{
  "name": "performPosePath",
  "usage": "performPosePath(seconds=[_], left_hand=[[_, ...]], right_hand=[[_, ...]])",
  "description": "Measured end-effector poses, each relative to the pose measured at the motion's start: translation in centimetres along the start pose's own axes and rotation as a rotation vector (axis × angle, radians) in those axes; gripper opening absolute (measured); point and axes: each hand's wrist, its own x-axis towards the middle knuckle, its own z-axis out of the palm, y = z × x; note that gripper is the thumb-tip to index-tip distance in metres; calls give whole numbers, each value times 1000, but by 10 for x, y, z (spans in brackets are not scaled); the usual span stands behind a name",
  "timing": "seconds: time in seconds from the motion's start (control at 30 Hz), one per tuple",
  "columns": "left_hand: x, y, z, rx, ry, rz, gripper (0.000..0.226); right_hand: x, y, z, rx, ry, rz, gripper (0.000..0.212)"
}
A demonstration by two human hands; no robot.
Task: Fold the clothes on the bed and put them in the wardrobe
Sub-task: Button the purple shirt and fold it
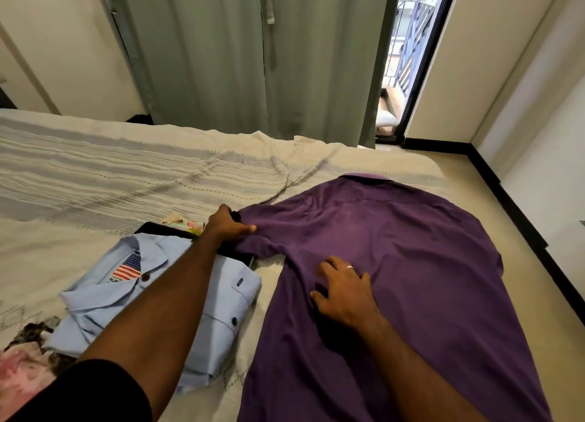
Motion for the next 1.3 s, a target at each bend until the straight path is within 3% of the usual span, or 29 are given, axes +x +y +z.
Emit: performPosePath(seconds=[0.1, 0.27, 0.33, 0.4, 0.53, 0.6, 0.67, 0.7, 0.77, 0.83, 0.93, 1.0, 1.07, 1.17, 1.3], left_hand=[[5, 4, -6, -213, 218, -102, 42], [33, 11, -50, -355, 248, -114, 36], [32, 17, -56, -445, 178, -116, 35], [11, 36, -58, -617, 60, -102, 28], [-33, 86, -47, -782, -188, -60, 23], [-54, 101, -38, -788, -363, -42, 24], [-70, 108, -27, -775, -472, 17, 28], [-78, 104, -22, -778, -425, 76, 31], [-94, 88, -3, -690, -71, 206, 26], [-118, 56, 25, -443, 206, 249, 29], [-164, 12, 77, -44, 5, 197, 73], [-180, -2, 100, 210, -64, 202, 76], [-189, -1, 106, 313, -28, 235, 59], [-196, 12, 107, 232, 10, 236, 33], [-219, 44, 116, 196, 14, 379, 18]], right_hand=[[9, -14, -2, 29, 0, -82, 68], [24, -40, 10, 124, -283, -194, 87], [27, -51, 16, 176, -265, -186, 83], [37, -59, 16, 252, -134, -142, 87], [74, -73, -4, 492, 74, -11, 122], [91, -87, -16, 652, 137, 132, 128], [107, -97, -25, 771, 198, 241, 100], [116, -100, -26, 820, 233, 275, 75], [134, -93, -31, 990, 244, 408, 40], [146, -78, -36, 1298, 193, 534, 39], [136, -55, -52, 1672, 155, 523, 11], [124, -36, -62, 1729, 145, 498, 14], [113, -12, -69, 1751, 138, 456, 17], [95, 21, -85, 1775, 129, 404, 22], [76, 70, -101, 1850, 187, 369, 20]])
